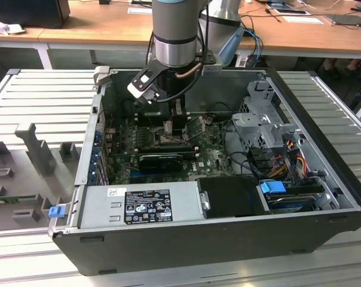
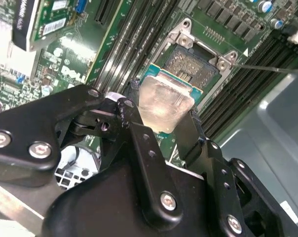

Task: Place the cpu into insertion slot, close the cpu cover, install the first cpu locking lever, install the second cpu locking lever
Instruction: 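Place the cpu into insertion slot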

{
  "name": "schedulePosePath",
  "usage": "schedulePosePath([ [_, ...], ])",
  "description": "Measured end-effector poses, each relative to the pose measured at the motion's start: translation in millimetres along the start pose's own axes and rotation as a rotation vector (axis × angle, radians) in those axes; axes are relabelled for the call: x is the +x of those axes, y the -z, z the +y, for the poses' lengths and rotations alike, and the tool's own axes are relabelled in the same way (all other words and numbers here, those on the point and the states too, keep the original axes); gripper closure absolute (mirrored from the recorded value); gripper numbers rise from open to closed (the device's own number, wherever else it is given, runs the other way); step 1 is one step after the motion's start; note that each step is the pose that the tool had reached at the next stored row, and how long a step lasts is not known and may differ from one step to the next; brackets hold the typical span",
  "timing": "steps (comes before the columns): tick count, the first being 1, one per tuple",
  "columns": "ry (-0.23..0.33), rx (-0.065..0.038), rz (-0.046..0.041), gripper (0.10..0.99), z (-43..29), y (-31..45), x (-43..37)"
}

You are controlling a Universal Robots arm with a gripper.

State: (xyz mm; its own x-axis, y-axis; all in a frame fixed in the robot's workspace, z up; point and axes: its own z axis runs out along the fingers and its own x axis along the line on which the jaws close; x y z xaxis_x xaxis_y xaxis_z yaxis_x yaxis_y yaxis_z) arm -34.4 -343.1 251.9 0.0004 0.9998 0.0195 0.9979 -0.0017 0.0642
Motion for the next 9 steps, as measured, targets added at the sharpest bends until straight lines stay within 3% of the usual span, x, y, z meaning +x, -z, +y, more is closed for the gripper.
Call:
schedulePosePath([
  [2,0.001,0.000,-0.0001,0.561,-1.0,-5.5,1.4],
  [9,0.001,0.000,0.0002,0.561,-0.6,-12.0,9.5],
])
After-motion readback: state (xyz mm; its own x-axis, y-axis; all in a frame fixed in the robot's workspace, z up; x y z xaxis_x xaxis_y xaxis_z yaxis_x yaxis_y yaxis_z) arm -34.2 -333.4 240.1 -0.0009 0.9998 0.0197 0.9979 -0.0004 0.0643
